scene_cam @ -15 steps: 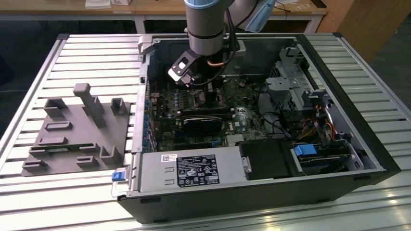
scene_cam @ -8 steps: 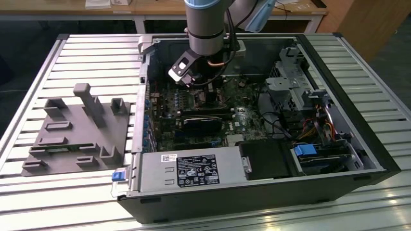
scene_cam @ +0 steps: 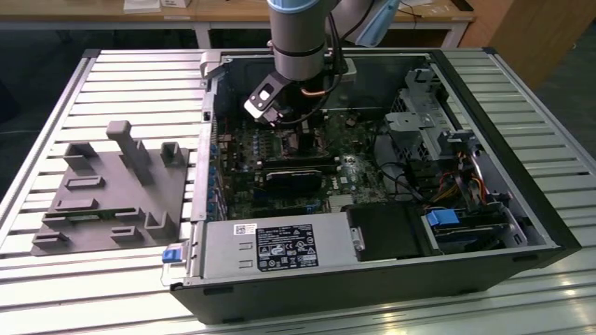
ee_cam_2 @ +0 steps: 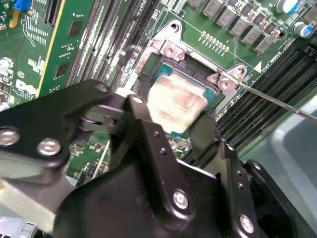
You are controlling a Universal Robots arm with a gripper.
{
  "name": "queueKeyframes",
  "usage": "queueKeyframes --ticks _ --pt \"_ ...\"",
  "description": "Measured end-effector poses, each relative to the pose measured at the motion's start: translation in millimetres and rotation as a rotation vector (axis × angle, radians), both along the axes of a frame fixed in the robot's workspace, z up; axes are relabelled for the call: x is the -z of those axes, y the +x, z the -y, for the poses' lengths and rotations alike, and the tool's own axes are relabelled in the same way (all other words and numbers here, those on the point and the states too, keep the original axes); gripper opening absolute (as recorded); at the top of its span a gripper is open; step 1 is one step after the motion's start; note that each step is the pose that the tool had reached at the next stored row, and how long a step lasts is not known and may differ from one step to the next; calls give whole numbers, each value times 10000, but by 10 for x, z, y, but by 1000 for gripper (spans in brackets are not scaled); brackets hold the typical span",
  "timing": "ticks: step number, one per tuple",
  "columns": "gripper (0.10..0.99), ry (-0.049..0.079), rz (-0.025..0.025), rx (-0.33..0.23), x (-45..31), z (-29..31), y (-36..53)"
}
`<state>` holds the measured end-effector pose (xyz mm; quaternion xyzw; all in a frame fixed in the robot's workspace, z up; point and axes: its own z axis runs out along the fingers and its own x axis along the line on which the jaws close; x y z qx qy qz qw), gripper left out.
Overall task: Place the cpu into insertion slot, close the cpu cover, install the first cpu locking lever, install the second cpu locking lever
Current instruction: 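Place the cpu into insertion slot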
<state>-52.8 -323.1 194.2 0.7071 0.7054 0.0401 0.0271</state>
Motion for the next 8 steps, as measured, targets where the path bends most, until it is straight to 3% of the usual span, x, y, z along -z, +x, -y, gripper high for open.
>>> queueKeyframes --ticks 1,8 --pt "608 1 0 0 0 0 0" --pt "608 1 0 0 -1 0 0"
